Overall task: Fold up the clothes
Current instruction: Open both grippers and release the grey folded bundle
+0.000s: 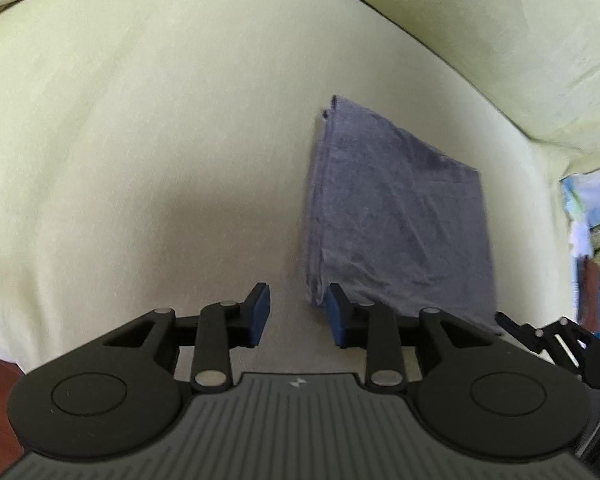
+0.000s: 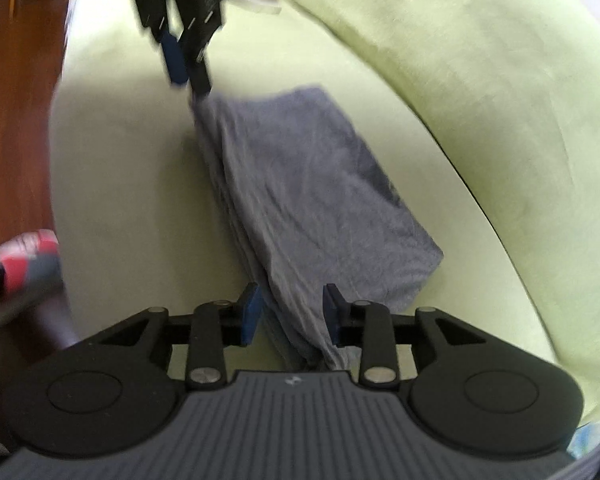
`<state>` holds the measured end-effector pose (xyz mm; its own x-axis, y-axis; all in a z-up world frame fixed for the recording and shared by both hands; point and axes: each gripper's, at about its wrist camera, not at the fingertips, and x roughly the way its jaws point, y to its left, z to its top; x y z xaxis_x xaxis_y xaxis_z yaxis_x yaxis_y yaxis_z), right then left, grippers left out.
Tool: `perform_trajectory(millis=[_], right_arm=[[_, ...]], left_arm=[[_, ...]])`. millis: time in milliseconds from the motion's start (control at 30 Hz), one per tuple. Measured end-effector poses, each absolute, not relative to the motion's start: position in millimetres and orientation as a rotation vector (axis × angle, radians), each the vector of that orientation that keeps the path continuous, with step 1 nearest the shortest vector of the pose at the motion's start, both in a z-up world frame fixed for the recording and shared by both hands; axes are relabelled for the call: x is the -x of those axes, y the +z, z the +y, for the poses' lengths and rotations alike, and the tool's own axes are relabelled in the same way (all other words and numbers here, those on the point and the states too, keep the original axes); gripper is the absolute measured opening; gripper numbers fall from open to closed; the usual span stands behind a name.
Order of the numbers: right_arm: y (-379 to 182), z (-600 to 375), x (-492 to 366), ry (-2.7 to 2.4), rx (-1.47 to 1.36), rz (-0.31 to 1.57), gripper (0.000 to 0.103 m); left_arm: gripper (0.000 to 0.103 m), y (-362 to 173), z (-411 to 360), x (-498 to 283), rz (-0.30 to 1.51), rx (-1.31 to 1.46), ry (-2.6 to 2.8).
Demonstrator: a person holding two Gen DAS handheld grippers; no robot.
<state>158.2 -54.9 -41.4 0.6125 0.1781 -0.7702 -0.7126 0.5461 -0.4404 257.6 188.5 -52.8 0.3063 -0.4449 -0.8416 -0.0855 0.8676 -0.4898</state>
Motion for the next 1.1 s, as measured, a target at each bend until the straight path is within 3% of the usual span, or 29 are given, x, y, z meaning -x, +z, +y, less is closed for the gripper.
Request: perform_trajectory(millis=[333, 367, 400, 500, 833, 967, 1100], right_arm=[[-52.7, -24.9, -175.6, 0.681, 0.801, 0.690, 0.019], [-54.7, -22.3, -176.1, 0.691, 0.802, 0.691, 0.014], [-56.4, -20.5, -176.1, 0.697, 0.806, 0.691, 0.005], [-60.2, -18.7, -177.0, 0.698, 0.806, 0.716, 0.000], [-62.8, -14.6, -170.7, 0.763, 0.782, 0.767, 0.001], [-50.1, -13.9, -172.1, 0.741, 0.729, 0.747, 0.015], [-51.4, -6.0, -174.3, 0.735, 0.727, 0.735, 0.015]], left_arm=[[0.032, -62.8, 170.5, -261.6, 1.239, 0.609, -0.264], [0.024, -63.6, 170.5, -261.5, 1.239, 0.616, -0.268], [0.008, -64.4, 170.3, -261.6, 1.240, 0.622, -0.273], [0.000, -65.6, 170.2, -261.3, 1.238, 0.630, -0.283], [0.000, -57.7, 183.9, -254.1, 1.254, 0.476, -0.286], [0.008, -54.5, 184.3, -250.9, 1.250, 0.569, -0.292], [0.015, -60.3, 177.6, -254.3, 1.254, 0.604, -0.279]])
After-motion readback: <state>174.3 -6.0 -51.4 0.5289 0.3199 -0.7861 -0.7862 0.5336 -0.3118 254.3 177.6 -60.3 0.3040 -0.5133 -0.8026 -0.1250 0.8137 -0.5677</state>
